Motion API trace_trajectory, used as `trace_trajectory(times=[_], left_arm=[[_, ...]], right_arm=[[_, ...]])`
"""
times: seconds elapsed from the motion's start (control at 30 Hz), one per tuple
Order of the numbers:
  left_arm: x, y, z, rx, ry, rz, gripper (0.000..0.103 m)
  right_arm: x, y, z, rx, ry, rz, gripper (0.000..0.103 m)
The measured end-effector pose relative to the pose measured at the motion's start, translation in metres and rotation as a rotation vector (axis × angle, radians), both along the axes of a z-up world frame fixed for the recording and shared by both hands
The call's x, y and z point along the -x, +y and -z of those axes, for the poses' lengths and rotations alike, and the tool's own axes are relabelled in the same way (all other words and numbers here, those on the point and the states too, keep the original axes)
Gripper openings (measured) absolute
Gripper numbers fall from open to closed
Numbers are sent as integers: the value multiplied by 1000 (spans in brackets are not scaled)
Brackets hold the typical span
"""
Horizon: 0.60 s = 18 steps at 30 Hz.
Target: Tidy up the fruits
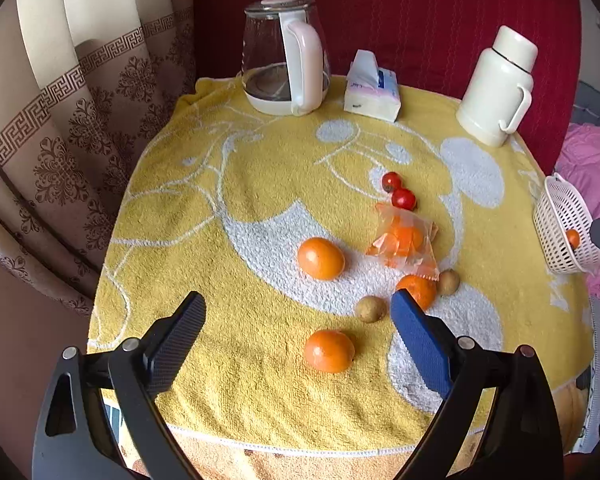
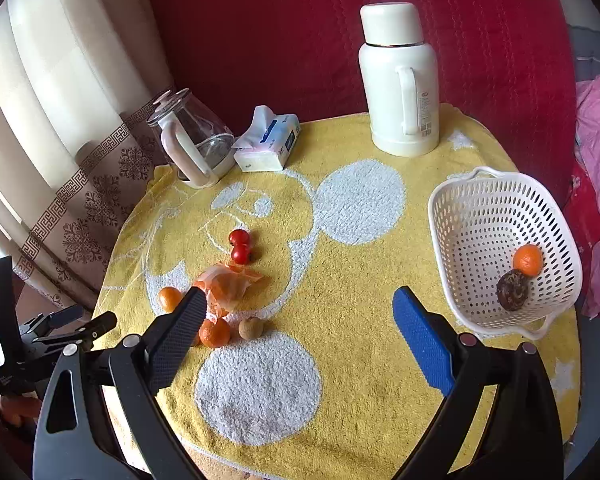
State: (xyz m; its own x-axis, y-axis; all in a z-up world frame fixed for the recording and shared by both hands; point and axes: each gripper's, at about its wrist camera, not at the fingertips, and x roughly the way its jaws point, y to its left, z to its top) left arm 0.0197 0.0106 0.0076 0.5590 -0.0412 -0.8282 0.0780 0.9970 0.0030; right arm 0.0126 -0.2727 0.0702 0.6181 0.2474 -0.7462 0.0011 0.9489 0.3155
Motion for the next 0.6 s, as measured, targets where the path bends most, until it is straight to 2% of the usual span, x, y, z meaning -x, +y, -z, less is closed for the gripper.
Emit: trace_trajectory(times=[0.13,0.27,0.47,0.6], left_arm=[[-1,2,20,23,43,21,91],[-2,1,37,43,89,62,84],[-3,-3,59,71,148,114,67],[-5,-8,68,70,169,145,61]], right_arm=[[-3,11,6,10,21,-12,95],[-4,21,10,14,35,-24,95],[-8,34,16,20,56,-39,95],[-10,41,19,23,66,-43,95]])
